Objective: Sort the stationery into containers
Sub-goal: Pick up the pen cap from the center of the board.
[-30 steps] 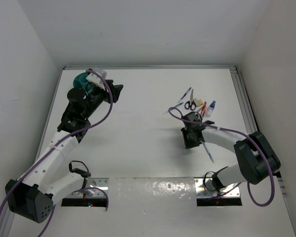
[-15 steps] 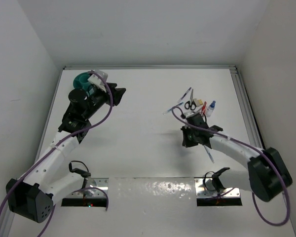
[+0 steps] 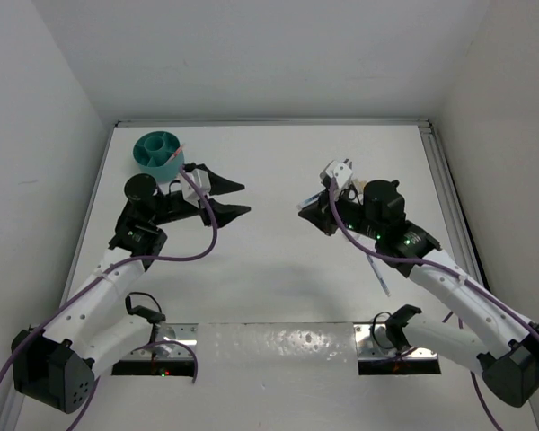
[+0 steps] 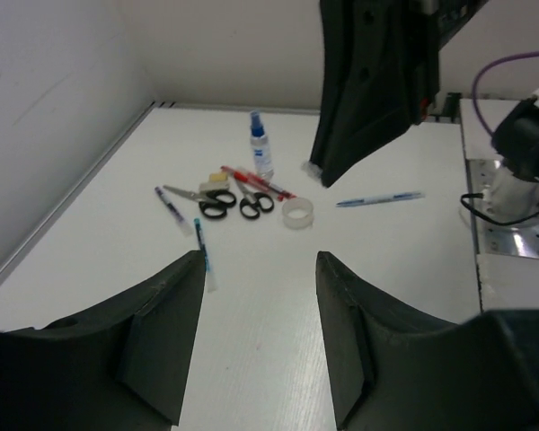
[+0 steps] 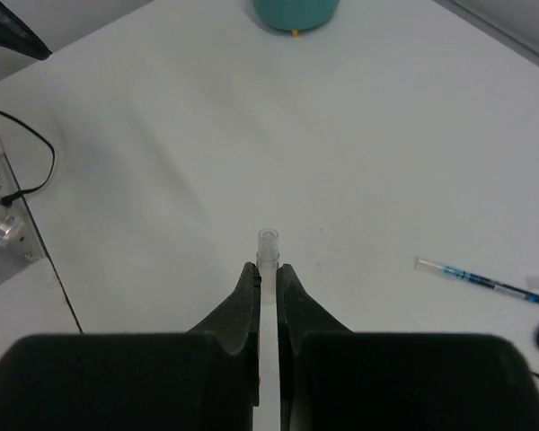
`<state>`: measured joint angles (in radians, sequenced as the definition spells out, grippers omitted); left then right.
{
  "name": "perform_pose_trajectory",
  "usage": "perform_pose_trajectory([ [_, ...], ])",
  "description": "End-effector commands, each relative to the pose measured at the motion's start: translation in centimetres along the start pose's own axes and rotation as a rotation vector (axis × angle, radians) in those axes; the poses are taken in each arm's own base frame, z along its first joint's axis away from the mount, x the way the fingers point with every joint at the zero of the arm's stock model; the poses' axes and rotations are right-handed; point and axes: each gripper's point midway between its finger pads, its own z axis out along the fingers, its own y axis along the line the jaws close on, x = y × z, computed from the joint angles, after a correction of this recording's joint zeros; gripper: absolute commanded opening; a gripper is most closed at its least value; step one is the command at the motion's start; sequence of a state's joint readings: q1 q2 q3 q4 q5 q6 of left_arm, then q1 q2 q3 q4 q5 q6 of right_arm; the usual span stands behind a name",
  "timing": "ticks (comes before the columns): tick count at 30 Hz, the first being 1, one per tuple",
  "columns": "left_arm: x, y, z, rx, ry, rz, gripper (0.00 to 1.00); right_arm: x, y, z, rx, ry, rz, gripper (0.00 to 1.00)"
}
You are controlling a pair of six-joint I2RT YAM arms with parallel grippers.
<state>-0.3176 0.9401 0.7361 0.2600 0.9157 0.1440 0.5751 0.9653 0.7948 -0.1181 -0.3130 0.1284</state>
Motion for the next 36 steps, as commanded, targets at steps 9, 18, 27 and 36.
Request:
perform_pose_trajectory([
  [9,-2.7,-5.6,1.0,0.253,-0.113,0.029,0.41,-5.7,4.9,0.4,-0.208,-0.293,-0.236,0.0],
  [18,-2.9,-6.5,1.8,0.255,-0.137,-0.063,0.37,-7.3,6.9,0.5,-0.261,-0.322,-0.315,0.0],
  [27,-2.6,-6.6,2.6,0.243,-0.146,-0.083,0.4,-8.1,8.2,0.7,-0.293,-0.339,-0.346,0.0],
  [36,-3.6,-6.9,2.7,0.257,-0.195,-0.079,0.36,-8.8,8.8,0.6,-0.309,-0.357,-0.369,0.0],
])
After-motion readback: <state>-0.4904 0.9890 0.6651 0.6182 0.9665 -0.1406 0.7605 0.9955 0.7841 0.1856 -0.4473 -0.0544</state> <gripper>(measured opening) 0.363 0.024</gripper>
